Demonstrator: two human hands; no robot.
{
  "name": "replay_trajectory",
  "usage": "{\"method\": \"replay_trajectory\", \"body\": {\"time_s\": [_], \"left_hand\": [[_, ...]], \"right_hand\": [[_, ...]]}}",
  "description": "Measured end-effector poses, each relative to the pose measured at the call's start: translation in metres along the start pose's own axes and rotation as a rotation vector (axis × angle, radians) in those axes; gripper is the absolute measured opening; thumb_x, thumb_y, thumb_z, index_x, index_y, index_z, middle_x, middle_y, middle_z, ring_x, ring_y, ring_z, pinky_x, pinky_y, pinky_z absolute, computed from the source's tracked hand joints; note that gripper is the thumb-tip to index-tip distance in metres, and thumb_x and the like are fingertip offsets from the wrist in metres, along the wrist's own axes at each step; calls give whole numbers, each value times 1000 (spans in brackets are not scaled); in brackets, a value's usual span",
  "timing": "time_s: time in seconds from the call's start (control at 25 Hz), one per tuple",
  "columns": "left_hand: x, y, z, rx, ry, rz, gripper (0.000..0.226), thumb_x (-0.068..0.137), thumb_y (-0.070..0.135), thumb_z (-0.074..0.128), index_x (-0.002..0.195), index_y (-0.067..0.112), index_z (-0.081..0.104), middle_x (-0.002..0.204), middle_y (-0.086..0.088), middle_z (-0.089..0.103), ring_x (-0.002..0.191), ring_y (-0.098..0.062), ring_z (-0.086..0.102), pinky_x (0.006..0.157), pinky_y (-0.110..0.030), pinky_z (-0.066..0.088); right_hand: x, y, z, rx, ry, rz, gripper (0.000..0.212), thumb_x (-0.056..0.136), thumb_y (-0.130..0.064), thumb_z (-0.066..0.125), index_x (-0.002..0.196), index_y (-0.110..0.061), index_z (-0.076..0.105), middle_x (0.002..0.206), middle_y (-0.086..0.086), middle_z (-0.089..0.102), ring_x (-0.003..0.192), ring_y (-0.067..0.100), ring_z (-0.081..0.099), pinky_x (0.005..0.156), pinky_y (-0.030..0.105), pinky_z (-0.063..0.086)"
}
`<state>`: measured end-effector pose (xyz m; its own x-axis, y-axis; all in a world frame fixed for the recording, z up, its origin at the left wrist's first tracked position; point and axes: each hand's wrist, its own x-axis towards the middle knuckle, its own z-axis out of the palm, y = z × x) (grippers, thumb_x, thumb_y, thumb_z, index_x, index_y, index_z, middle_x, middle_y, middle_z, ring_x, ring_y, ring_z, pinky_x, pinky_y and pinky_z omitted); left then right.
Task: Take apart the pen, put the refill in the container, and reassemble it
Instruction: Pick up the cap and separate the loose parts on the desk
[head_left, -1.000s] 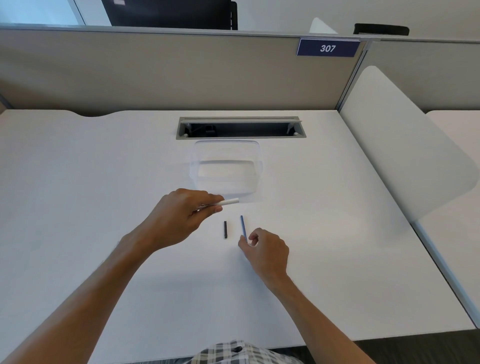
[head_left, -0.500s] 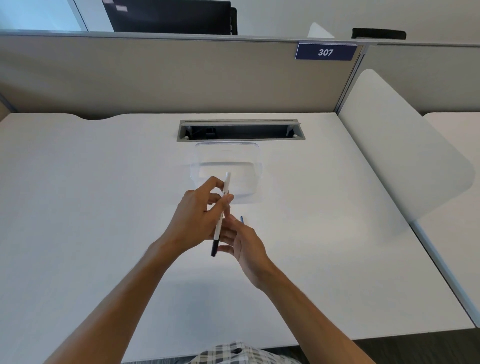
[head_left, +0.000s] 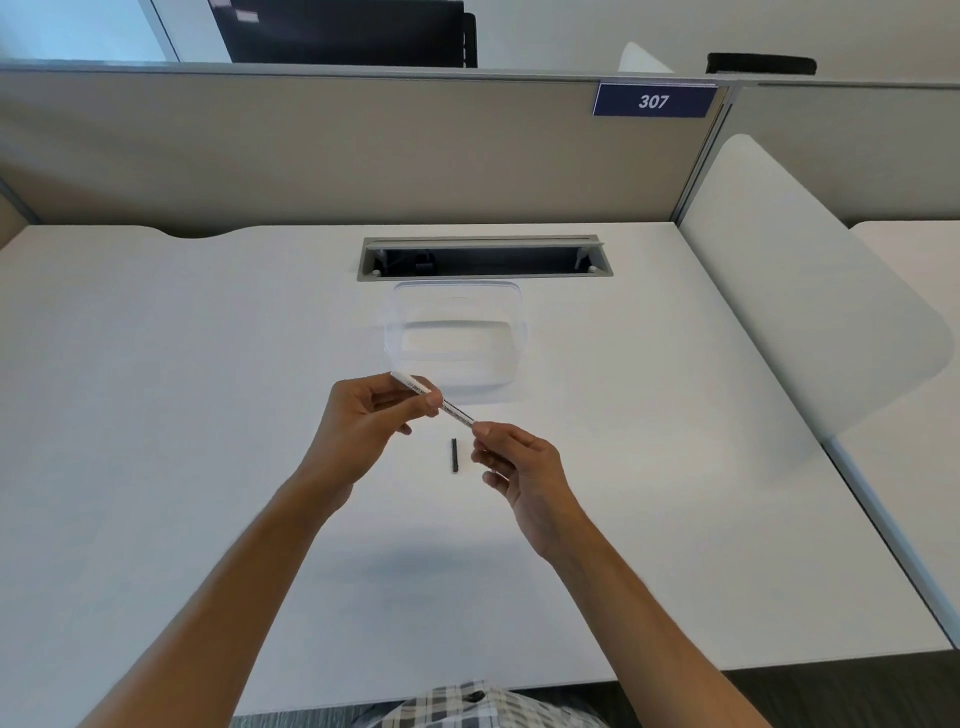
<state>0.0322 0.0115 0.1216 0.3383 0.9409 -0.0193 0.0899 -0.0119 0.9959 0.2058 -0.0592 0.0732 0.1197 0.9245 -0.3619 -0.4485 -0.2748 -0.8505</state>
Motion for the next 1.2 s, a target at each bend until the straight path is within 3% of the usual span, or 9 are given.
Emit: {"method": "replay_trajectory", "body": {"time_s": [0.24,0.4,0.52,0.6,0.68,0.76,0.92,1.04,1.2], "left_hand": [[-10,-16,2,-143,20,-119,25,69,33,77,86,15,76,82,-11,76,86,-19,72,62,-23,50],[-10,-34,5,-194,45,-201,20,76,29,75,90,15,76,86,-11,76,91,-21,72,69,-28,49],[-8,-52,-3,-141,56,-222,19,78,22,76,97,17,74,92,-8,77,95,-18,71,77,-31,50],[-8,-65,-12,-91,27,-236,32,73,18,82,104,22,71,97,-3,77,97,-14,70,82,-27,48],[-9,-81,-23,98,15,-218,45,69,19,85,110,27,68,106,7,74,103,-8,66,85,-24,45],[-11,-101,-35,446,59,-132,50,73,26,82,119,27,63,124,12,65,116,-5,57,94,-25,42],[-25,-140,-58,1103,15,-16,69,90,58,48,147,21,34,155,-3,33,143,-22,30,114,-42,24],[-36,-161,-64,1208,-10,-55,82,86,70,13,153,23,16,162,0,14,149,-20,11,119,-45,11],[-39,-170,-63,1227,16,-45,79,87,69,10,153,26,12,163,4,9,149,-16,6,121,-43,5]], "right_hand": [[7,4,9,237,80,58,14,87,-20,73,76,-23,81,76,-10,70,72,5,69,60,18,46],[13,9,20,51,86,-30,9,85,-27,76,78,-26,80,76,-12,71,75,2,69,67,20,46],[24,16,23,-126,179,-135,12,85,-30,77,74,-26,79,70,-9,71,71,4,67,57,15,46],[32,21,22,-200,226,-211,12,85,-28,78,73,-25,79,67,-9,70,65,6,61,54,12,43],[39,26,22,-270,216,-282,10,86,-26,77,77,-21,79,64,-12,68,59,4,57,54,11,41],[44,28,22,-355,196,-370,10,86,-25,77,80,-17,76,72,-13,71,61,4,61,53,10,41],[50,32,27,-713,180,-556,12,85,-34,75,83,-23,71,90,-14,74,72,4,67,54,19,42],[50,41,31,-1019,161,-660,12,85,-38,74,86,-26,72,93,-15,74,87,3,65,64,17,41],[49,58,31,-1231,49,-693,14,91,-33,68,94,-21,74,93,-11,74,90,13,64,65,24,36]]}}
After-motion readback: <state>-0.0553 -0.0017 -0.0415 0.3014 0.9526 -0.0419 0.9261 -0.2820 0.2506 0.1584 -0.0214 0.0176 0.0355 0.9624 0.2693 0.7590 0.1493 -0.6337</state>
